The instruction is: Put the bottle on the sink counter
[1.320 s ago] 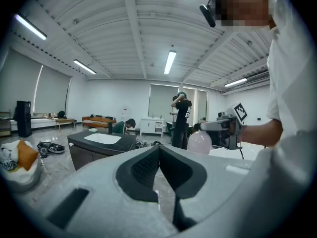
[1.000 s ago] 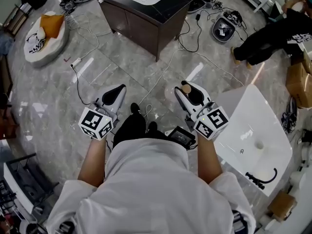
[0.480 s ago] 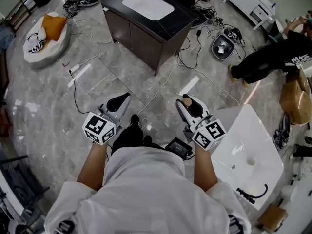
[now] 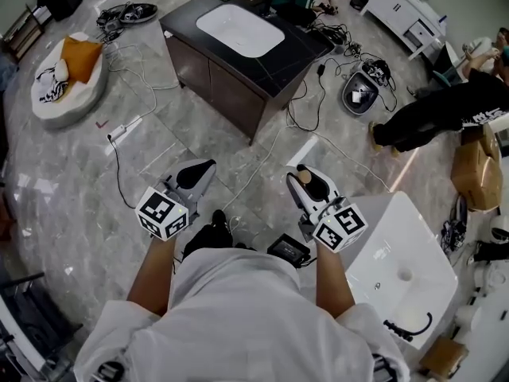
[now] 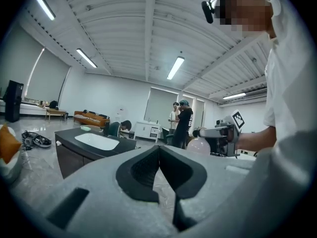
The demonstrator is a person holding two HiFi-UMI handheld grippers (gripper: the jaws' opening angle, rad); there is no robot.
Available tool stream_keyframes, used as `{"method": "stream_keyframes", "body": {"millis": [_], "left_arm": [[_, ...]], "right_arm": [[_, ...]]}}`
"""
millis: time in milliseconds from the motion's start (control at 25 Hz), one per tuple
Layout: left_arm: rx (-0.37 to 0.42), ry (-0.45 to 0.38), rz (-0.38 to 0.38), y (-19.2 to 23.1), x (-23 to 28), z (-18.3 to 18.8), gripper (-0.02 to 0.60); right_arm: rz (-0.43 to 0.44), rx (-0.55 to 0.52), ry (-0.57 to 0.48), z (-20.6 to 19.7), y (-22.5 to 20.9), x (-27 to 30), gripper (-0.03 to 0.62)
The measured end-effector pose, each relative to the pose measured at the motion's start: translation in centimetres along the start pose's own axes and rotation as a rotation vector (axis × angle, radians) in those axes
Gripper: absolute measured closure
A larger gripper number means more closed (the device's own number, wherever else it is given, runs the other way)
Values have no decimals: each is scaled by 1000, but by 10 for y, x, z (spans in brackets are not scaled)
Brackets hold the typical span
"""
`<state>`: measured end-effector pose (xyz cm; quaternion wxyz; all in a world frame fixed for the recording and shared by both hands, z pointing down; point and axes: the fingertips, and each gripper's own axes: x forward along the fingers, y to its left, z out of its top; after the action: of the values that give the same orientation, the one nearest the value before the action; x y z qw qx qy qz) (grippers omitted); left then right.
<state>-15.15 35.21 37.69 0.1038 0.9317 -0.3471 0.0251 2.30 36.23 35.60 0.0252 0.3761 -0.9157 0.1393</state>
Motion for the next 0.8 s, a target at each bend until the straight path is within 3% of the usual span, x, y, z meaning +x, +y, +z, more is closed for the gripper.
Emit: {"method": "stream_keyframes", "body": {"millis": [240,480,800], "left_arm": [[1,-24,-82,41,26,20,566],[-6,-7,-106,92,42,24,566],[-25,27,-126,125,95,21,566]], "right_arm": [[-17,15,-3,21,-25,43,461],[-21,29,-10,36,-47,88,461],[-22,37,-5,46,-100,123,461]]}}
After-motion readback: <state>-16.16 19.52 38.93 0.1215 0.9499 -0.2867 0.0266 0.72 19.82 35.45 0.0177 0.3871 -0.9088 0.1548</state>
